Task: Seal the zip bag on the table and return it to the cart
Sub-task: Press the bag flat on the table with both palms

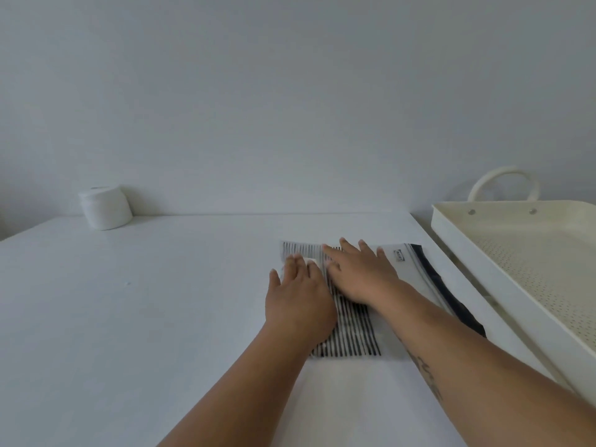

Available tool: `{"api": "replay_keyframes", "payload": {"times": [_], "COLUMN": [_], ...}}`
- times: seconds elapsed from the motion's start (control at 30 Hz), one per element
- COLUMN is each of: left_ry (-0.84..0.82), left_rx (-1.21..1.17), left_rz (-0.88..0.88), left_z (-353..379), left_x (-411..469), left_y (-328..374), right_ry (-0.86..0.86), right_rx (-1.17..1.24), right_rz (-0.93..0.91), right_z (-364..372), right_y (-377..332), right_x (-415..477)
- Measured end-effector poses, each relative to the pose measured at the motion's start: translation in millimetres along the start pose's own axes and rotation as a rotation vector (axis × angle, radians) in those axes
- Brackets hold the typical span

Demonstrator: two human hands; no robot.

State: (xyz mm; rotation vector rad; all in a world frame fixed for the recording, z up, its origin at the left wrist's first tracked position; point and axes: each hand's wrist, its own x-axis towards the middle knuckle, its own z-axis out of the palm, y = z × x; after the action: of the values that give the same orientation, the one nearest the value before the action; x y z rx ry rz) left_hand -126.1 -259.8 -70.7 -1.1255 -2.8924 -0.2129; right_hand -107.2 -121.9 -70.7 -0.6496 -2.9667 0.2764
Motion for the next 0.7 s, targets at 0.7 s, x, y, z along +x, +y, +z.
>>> {"api": "replay_keyframes", "payload": {"times": [0.7], "left_ry": [-0.032], "left_rx": [-0.086], "left_rz": [-0.053], "left_z": [2], "left_x": [0], "left_y": [-4], "right_ry": [-0.061], "right_rx": [-0.044], "right_rz": [0.072], "right_z": [9], "right_y": [55], "right_x": [8]}}
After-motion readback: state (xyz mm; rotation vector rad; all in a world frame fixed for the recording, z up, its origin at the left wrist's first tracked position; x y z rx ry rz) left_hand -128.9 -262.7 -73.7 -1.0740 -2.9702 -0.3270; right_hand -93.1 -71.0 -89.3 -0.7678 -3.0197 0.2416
